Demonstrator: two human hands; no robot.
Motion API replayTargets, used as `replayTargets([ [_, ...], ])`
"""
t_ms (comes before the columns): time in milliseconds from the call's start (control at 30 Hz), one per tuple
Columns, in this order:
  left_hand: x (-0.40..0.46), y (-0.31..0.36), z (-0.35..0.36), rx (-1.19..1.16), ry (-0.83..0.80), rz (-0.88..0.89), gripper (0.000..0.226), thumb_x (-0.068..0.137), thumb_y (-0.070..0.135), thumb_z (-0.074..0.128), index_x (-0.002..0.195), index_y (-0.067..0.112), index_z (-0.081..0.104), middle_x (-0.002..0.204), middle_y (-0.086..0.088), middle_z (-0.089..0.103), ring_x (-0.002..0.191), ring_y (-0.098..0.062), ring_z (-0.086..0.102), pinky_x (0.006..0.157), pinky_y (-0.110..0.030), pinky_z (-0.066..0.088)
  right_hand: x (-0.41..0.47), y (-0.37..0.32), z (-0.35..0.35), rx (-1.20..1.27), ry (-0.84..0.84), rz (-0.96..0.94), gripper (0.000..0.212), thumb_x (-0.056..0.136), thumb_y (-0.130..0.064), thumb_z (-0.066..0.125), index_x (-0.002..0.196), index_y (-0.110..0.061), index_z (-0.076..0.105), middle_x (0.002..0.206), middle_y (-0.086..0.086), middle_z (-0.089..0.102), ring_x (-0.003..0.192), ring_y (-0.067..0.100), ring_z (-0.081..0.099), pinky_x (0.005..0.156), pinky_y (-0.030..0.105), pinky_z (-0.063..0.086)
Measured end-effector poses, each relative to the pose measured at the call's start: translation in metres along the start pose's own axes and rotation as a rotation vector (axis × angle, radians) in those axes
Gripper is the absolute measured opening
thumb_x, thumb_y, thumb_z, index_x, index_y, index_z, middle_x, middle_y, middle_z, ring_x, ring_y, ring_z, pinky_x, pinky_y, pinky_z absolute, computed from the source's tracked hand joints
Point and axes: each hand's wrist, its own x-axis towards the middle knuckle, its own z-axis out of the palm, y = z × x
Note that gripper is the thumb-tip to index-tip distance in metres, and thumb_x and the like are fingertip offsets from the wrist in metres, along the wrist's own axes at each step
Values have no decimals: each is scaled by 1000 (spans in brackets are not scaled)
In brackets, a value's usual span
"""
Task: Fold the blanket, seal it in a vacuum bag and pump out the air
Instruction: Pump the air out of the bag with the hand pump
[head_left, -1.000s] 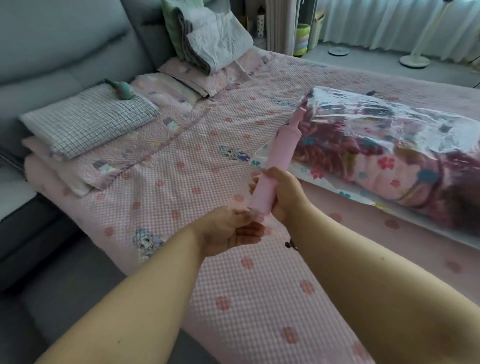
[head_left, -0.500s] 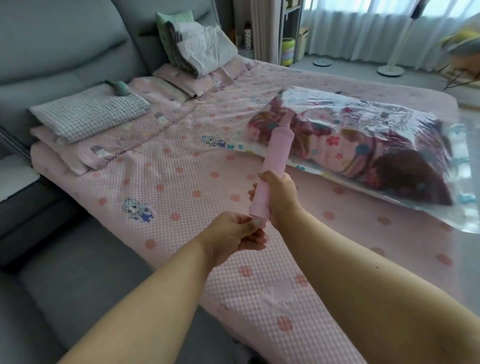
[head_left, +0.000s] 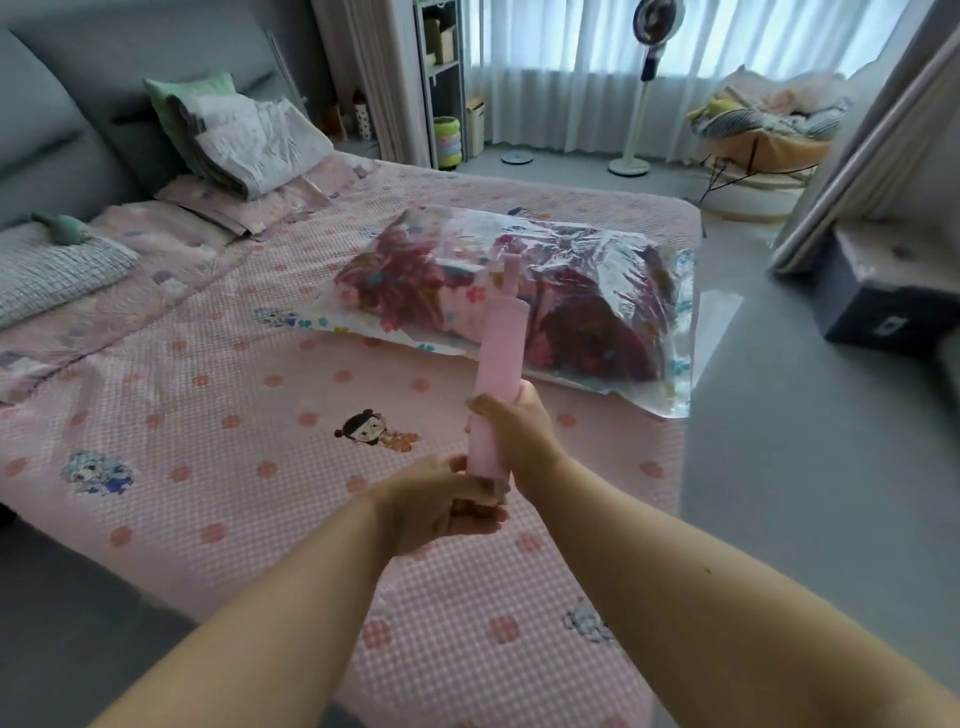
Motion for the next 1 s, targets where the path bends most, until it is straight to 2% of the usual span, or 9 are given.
replayTargets([
  [67,30,9,42,80,32,29,34,83,10,70,114,5,60,94,-12,66,87,-24,68,81,-36,57,7,-6,-47,-49,-15,-15,48,83,-19,70,122,-10,43,110,13,57,96,29,62,85,46,56],
  [200,99,25,134,169,147,75,23,84,16,69,105,9,64,91,-10,68,81,-19,69,76,-35,59,26,-23,-158,-172,-45,-95,42,84,-30,70,115,-16,44,103,2,57,94,18,59,86,40,55],
  [300,152,35,199,150,174,88,18,82,13,67,100,10,66,84,-6,68,77,-19,67,70,-32,59,44,-38,-238,-323,-60,-92,45,84,-38,70,114,-20,41,103,-2,56,92,14,58,75,27,52],
  [400,197,48,248,137,207,96,18,80,6,63,98,10,67,78,-2,70,75,-20,64,69,-34,59,63,-54,-301,-469,-75,-52,56,83,-39,70,124,-11,45,116,8,59,104,24,59,90,39,53],
  [500,231,61,283,143,248,71,26,78,4,67,104,8,65,85,-9,67,79,-23,62,82,-45,57,78,-70,-350,-547,-144,-35,54,84,-39,70,126,-9,52,118,8,62,107,26,60,96,45,50],
  [600,263,75,301,155,243,67,29,81,3,68,108,11,62,89,-10,64,81,-22,61,73,-36,56,92,-84,-387,-520,-172,-30,50,87,-40,66,123,-8,56,115,6,64,103,22,62,92,38,54],
  [733,301,99,310,198,251,88,31,82,21,72,110,15,60,94,-12,68,76,-22,67,65,-33,59,116,-91,-422,-528,-119,-28,40,90,-42,62,114,-10,60,101,3,65,83,11,61,66,21,51],
  [867,346,130,305,203,275,100,40,83,29,73,115,11,56,90,-13,64,65,-20,65,58,-30,55,167,-104,-446,-596,-96,8,27,92,-41,59,93,-15,63,92,7,67,80,18,59,78,37,53],
  [1000,402,181,280,141,415,164,43,82,35,73,110,6,58,77,-11,62,47,-13,59,41,-20,46,242,-132,-451,-642,-122,-32,28,88,-38,65,86,-10,67,78,7,66,69,16,58,70,35,54],
])
